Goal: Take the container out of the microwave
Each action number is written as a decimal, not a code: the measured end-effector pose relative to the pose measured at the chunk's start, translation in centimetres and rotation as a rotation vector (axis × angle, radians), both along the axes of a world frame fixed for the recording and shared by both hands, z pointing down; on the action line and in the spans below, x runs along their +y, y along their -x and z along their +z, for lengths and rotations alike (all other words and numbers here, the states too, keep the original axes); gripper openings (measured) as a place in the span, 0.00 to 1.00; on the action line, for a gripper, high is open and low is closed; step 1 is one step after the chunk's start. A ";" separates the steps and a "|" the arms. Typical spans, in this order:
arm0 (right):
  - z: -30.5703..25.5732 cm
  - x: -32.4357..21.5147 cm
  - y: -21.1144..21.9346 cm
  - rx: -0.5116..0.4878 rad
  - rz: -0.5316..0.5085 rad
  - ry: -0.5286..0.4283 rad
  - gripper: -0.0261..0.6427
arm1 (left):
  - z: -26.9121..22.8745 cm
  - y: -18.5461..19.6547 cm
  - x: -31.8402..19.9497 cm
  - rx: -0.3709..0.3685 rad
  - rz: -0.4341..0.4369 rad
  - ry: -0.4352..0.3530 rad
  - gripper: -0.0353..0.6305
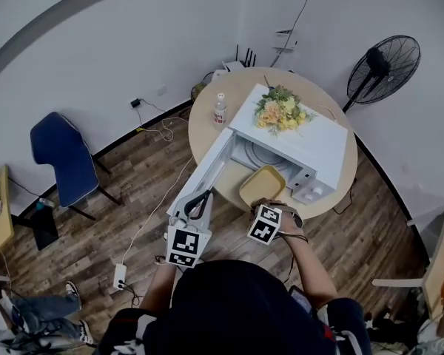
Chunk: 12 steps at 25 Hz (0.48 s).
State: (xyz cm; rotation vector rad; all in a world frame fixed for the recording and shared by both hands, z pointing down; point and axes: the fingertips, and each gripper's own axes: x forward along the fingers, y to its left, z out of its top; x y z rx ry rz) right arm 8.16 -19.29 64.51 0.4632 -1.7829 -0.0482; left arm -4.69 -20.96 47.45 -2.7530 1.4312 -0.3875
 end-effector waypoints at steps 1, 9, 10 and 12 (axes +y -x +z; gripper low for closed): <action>-0.1 0.5 0.1 0.008 -0.008 0.002 0.08 | 0.0 0.0 0.0 -0.001 0.000 -0.001 0.07; -1.5 1.7 -0.2 0.024 0.000 -0.007 0.08 | -1.2 -0.1 0.0 0.027 0.001 -0.038 0.07; -1.6 1.7 -0.3 0.024 0.003 -0.008 0.08 | -1.4 0.0 0.1 0.031 -0.001 -0.041 0.07; -1.7 1.8 -0.5 0.026 0.006 -0.008 0.08 | -1.7 0.0 0.1 0.034 -0.002 -0.048 0.07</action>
